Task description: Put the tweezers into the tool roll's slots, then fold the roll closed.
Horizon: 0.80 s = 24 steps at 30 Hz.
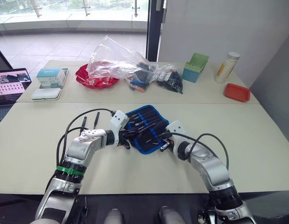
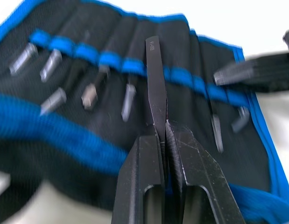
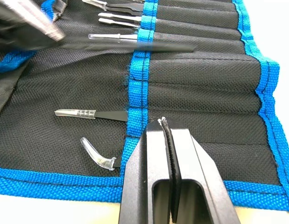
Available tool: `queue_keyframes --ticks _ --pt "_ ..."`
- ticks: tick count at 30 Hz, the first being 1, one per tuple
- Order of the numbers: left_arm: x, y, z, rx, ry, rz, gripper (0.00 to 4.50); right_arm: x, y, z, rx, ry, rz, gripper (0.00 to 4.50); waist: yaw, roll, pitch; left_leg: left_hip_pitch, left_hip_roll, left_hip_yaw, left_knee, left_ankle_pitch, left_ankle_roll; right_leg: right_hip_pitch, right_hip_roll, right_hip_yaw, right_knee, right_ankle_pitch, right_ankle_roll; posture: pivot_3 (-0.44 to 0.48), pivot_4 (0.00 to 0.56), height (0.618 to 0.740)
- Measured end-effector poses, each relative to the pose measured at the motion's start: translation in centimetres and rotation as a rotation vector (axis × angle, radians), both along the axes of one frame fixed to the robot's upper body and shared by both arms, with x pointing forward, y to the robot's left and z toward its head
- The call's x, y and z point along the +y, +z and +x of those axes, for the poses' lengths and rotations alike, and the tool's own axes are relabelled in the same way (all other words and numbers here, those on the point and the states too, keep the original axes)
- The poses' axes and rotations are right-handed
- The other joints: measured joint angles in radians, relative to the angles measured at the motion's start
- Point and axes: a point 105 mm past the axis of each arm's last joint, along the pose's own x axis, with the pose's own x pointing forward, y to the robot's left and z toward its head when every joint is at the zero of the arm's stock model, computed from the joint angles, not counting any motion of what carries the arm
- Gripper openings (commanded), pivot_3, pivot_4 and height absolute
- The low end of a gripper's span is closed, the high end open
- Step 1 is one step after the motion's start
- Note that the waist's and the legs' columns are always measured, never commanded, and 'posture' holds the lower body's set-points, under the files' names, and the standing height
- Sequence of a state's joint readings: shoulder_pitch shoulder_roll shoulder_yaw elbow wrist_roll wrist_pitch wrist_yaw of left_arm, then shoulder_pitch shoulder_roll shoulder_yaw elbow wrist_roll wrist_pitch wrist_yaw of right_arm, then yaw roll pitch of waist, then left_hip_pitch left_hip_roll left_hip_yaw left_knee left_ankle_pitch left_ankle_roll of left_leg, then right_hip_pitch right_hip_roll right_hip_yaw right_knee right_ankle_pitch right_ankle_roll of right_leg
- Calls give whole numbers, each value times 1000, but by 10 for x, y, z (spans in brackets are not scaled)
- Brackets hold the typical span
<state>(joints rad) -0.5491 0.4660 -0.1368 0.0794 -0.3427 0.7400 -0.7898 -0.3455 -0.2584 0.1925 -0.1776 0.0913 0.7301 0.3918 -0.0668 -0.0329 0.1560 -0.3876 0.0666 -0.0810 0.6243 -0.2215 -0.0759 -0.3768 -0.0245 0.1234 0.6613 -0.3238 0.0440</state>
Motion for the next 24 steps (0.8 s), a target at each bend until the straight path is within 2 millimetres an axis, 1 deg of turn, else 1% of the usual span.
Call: queue_keyframes --ticks 6,10,19,24 --pt "12 6 -9 -3 -18 69 11 1 0 0 -1 3 0 0 0 0 0 0 0 0 0 0 0 -1 0 0 0 0 0 0 150 740" --pt "19 4 -14 11 -22 96 11 1 0 0 -1 3 1 0 0 0 0 -1 0 0 0 0 0 -1 0 0 0 0 0 0 150 740" --pt "23 -1 -19 57 -22 139 11 1 1 0 -3 2 2 0 0 0 0 -2 0 0 0 0 0 -3 0 0 1 0 0 0 150 740" --pt "29 0 -20 61 -18 165 11 1 1 -1 -3 0 5 0 0 0 0 -3 0 0 0 0 0 -4 0 0 1 0 0 0 150 740"
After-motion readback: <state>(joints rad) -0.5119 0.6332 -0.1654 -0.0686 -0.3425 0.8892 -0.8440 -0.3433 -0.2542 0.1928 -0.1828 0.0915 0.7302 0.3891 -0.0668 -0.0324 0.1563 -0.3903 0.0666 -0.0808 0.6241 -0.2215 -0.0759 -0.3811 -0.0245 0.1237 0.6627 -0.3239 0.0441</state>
